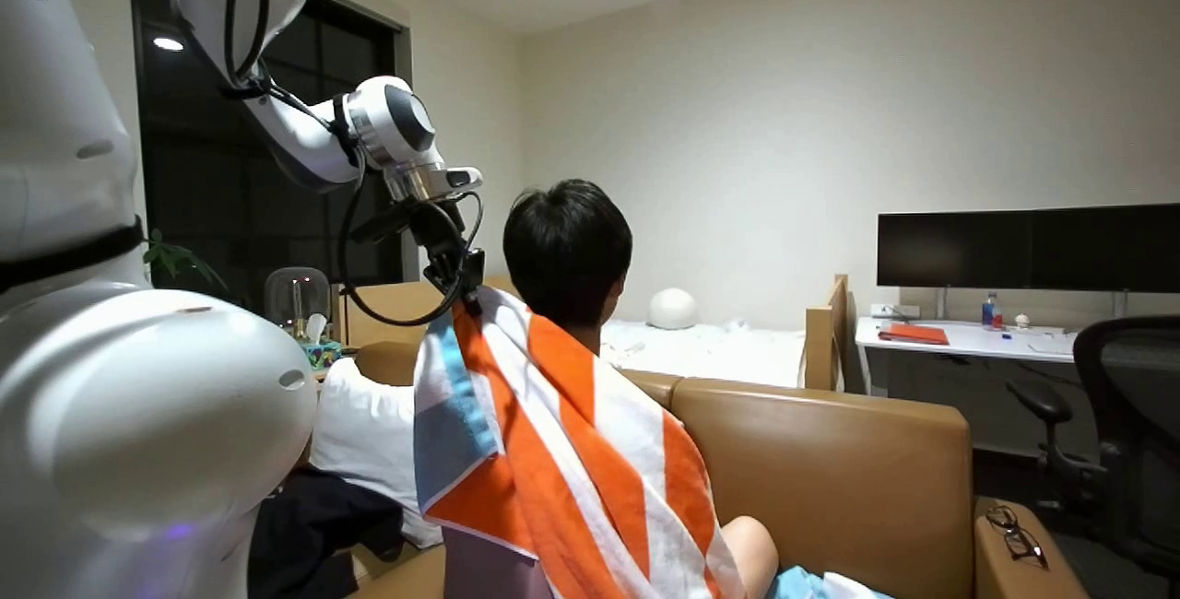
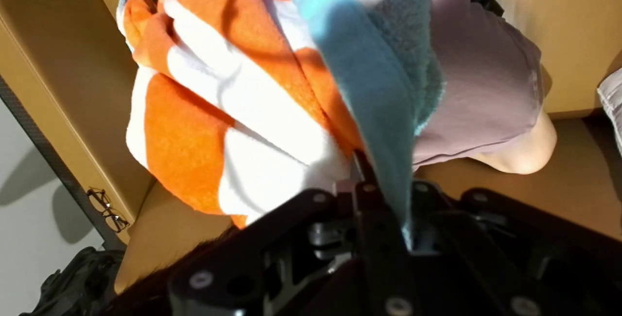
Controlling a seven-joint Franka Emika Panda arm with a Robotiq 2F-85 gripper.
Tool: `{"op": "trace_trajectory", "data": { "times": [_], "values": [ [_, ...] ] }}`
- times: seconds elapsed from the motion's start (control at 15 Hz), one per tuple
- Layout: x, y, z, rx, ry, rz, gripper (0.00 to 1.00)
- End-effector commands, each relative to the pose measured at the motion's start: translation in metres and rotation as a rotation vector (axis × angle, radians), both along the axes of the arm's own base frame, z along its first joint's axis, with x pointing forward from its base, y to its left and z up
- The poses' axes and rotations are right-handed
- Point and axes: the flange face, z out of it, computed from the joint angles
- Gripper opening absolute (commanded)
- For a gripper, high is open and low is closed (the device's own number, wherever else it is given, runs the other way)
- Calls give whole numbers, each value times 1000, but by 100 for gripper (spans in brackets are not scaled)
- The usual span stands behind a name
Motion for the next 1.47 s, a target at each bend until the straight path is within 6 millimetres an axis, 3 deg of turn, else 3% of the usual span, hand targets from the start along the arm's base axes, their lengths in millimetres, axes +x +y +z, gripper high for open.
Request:
{"op": "trace_trajectory", "data": {
  "times": [0.0,0.4,0.67,0.93,1.4],
  "values": [
    [0,0,1,0,1,0,7],
    [4,5,3,-10,8,8,2],
    [8,31,16,-45,4,46,2],
    [2,69,44,-121,-13,110,2],
    [6,98,63,-211,-79,211,2]
  ]
}}
